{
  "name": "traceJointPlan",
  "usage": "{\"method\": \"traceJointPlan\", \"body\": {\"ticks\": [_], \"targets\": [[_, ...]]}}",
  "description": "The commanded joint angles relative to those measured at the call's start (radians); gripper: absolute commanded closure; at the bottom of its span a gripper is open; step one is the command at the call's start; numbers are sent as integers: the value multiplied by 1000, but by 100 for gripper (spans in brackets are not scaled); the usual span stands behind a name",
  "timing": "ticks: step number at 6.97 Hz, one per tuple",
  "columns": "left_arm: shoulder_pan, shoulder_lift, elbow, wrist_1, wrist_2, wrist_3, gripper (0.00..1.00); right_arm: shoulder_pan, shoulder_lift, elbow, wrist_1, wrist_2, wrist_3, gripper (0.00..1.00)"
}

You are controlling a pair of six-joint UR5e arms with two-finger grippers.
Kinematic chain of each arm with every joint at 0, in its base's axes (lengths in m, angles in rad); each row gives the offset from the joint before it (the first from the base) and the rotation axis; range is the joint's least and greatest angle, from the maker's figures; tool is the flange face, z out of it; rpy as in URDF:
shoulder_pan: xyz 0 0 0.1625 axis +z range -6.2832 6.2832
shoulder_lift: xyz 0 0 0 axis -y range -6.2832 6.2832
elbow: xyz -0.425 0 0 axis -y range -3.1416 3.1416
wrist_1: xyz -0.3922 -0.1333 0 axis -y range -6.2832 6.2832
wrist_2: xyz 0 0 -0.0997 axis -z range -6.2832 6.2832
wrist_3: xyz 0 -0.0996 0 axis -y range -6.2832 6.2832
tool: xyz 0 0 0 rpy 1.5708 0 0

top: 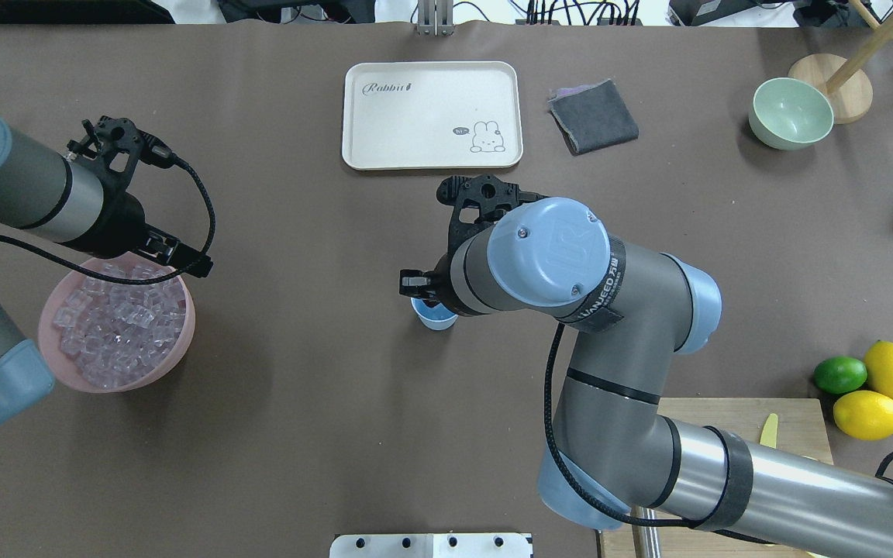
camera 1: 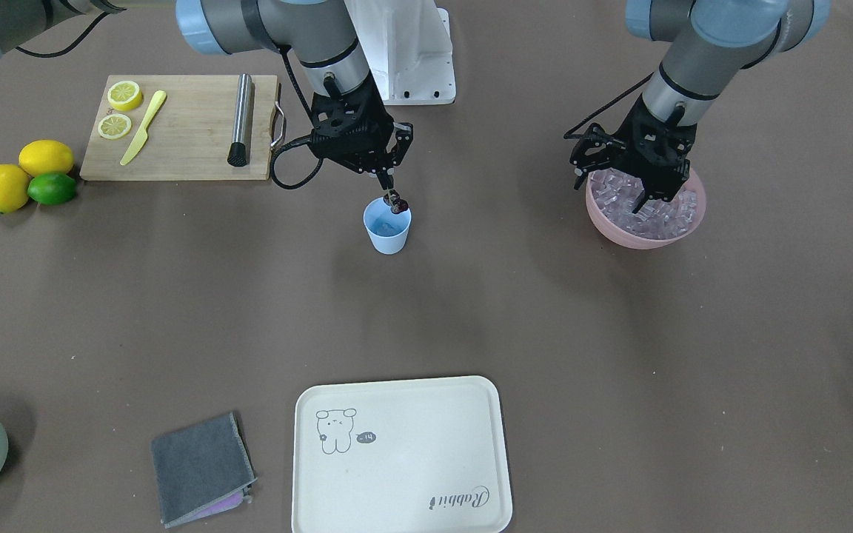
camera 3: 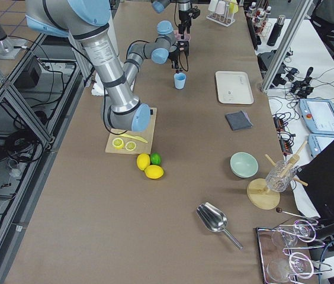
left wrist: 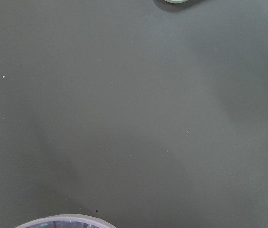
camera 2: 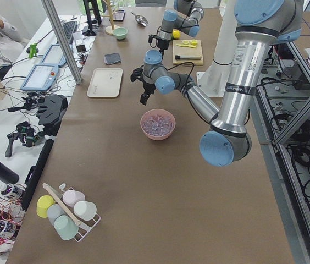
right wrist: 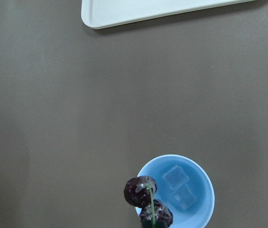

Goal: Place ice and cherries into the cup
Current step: 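Open the right gripper to drop the cherries into the blue cup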

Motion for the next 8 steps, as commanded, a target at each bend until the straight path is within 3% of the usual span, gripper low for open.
{"method": "traceJointPlan", "body": {"ticks": [1, 2, 4, 6, 8], "targets": [[0, 1, -2, 0, 0, -2, 3, 16, 4, -39, 7, -5, -3, 33], [0, 0, -4, 3, 1, -5, 3, 18, 13, -46, 7, -15, -1, 0], [-15, 1, -2, 4, -8, -39, 3, 53, -1, -24, -5, 22, -19, 0], [-159, 36, 53, 16, -168, 78, 3, 245, -167, 96, -68, 272, -170, 0], [-327, 202, 49, 17, -244, 285, 3, 425, -379, 166, -79, 424, -490, 0]]}}
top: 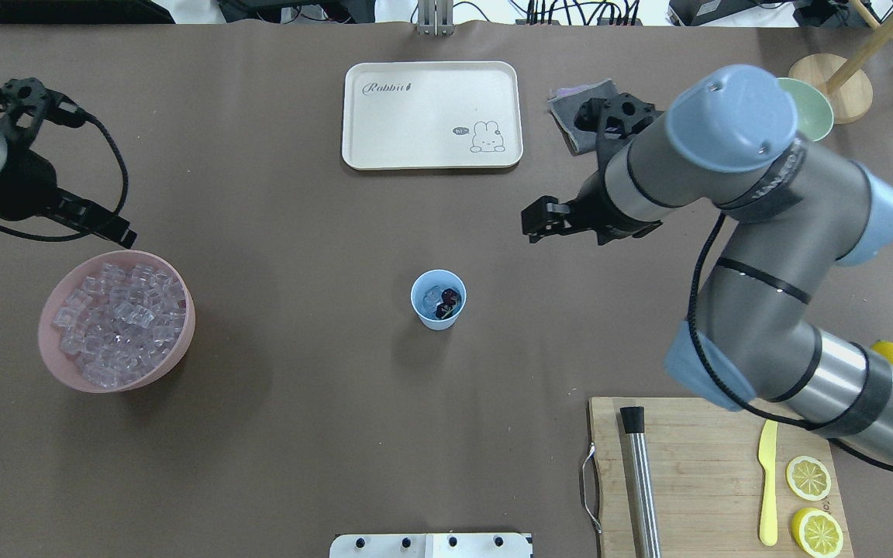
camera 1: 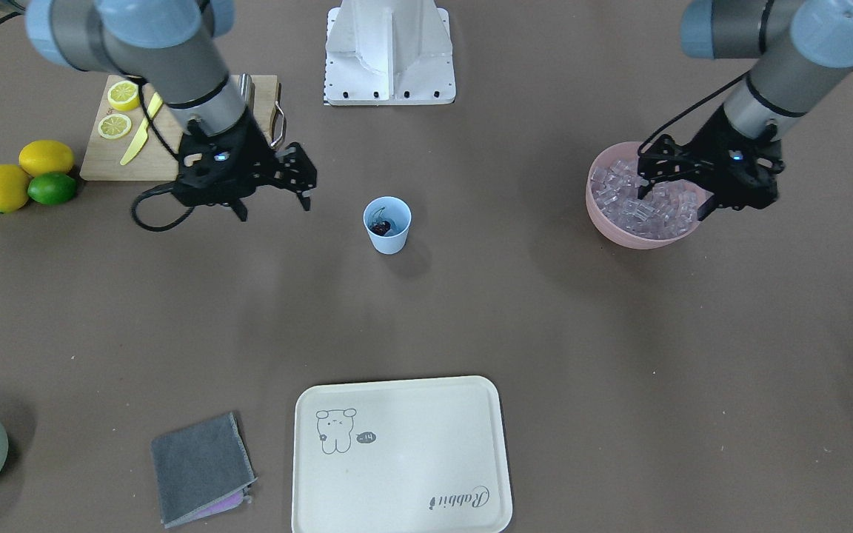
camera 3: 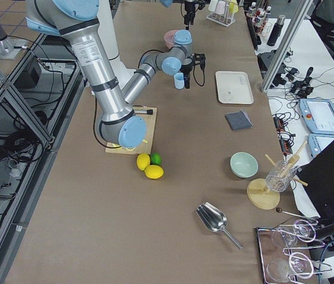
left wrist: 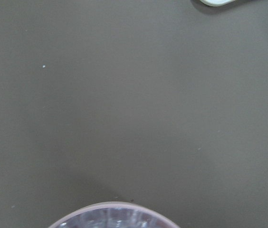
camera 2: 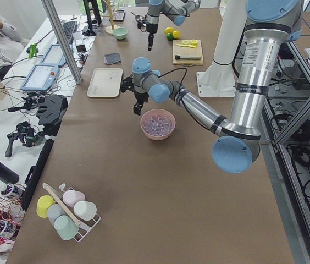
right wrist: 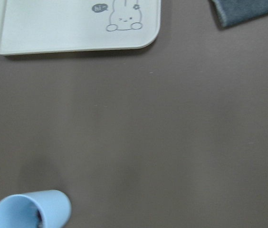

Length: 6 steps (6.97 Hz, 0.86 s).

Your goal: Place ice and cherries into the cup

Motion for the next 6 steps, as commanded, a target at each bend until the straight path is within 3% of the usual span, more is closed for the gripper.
{"method": "traceJointPlan", "body": {"ticks": [1, 3, 4, 6], "targets": [[-179, 162, 12, 1, -57, 240, 3, 230, -255, 59, -6, 196, -374, 0], [-288, 308, 58, 15, -19, 437, 3, 424, -481, 40, -9, 223, -770, 0], [-380, 323, 61, 22, -28, 503, 3, 526, -564, 24, -9, 222, -942, 0], [-422, 323, 67, 71, -31, 492, 3, 646, -639, -40, 0, 223, -1139, 0]]}}
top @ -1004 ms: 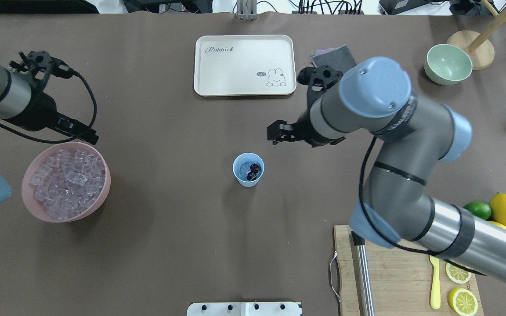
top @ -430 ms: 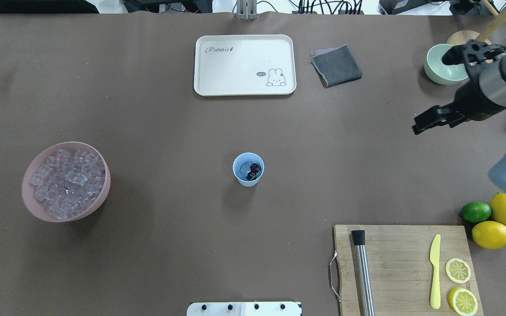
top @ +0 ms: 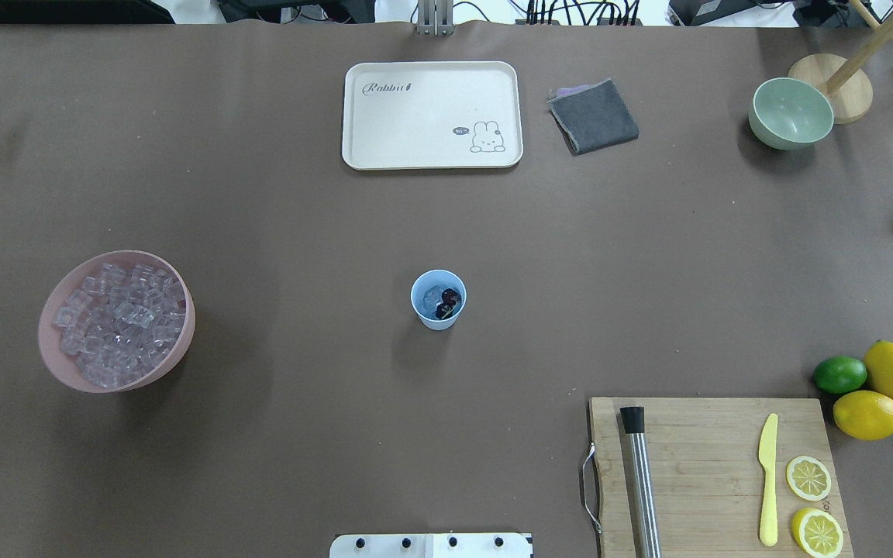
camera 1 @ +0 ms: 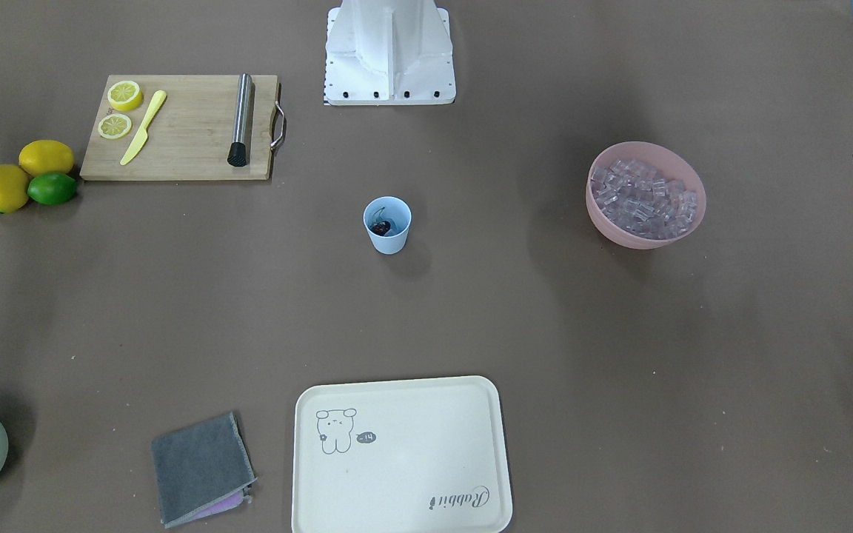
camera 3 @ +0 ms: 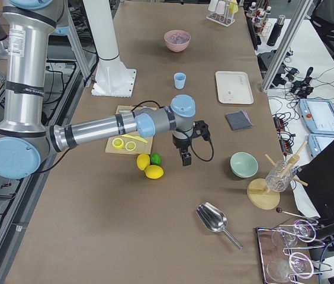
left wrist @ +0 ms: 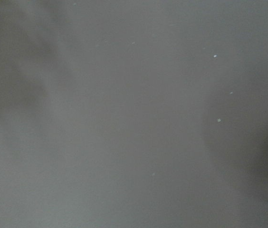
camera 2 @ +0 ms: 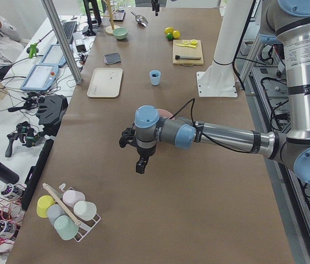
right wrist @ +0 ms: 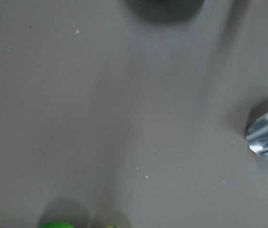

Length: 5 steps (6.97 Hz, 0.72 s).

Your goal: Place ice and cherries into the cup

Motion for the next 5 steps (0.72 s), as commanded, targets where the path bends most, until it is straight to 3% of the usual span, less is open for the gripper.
{"method": "traceJointPlan", "body": {"ticks": [1, 5], "targets": [[-44, 4, 1, 16, 0, 19, 3, 109, -71, -34, 9, 1, -151, 0], [-46, 5, 10, -9, 5, 19, 3, 132, -78, -42, 9, 1, -151, 0]]}}
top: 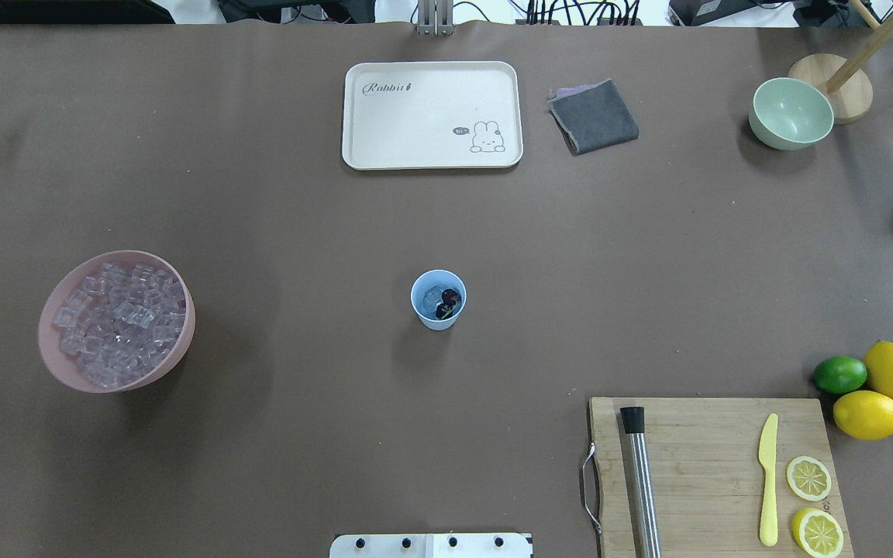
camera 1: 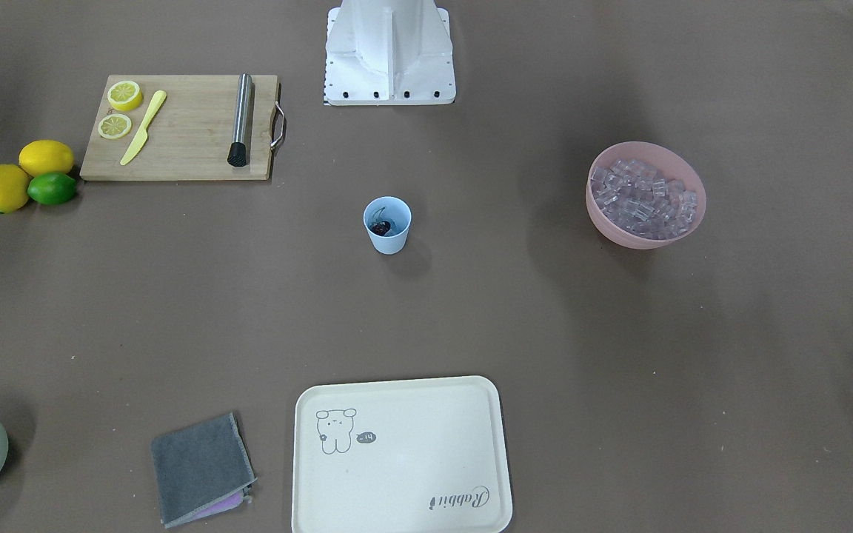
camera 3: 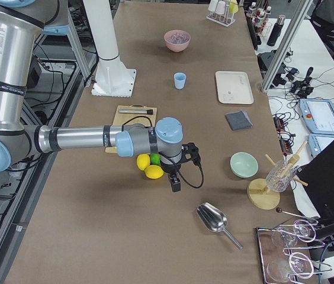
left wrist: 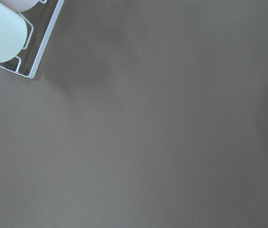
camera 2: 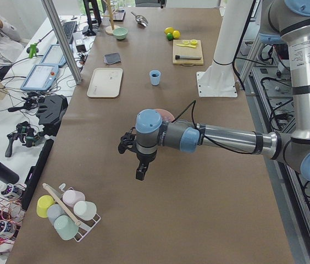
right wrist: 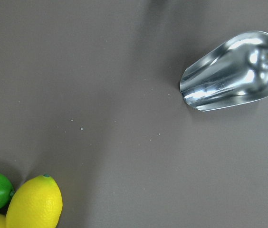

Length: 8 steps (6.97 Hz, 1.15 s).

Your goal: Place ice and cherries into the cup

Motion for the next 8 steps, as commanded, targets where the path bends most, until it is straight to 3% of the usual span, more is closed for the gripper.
{"method": "traceJointPlan", "body": {"ticks": [1, 8], "targets": [[-1, 3, 1, -2, -7, -3, 3, 2, 1, -6, 0, 1, 2, 0], [1, 1, 4, -2, 1, -8, 3, 2, -11, -7, 0, 3, 2, 0]]}}
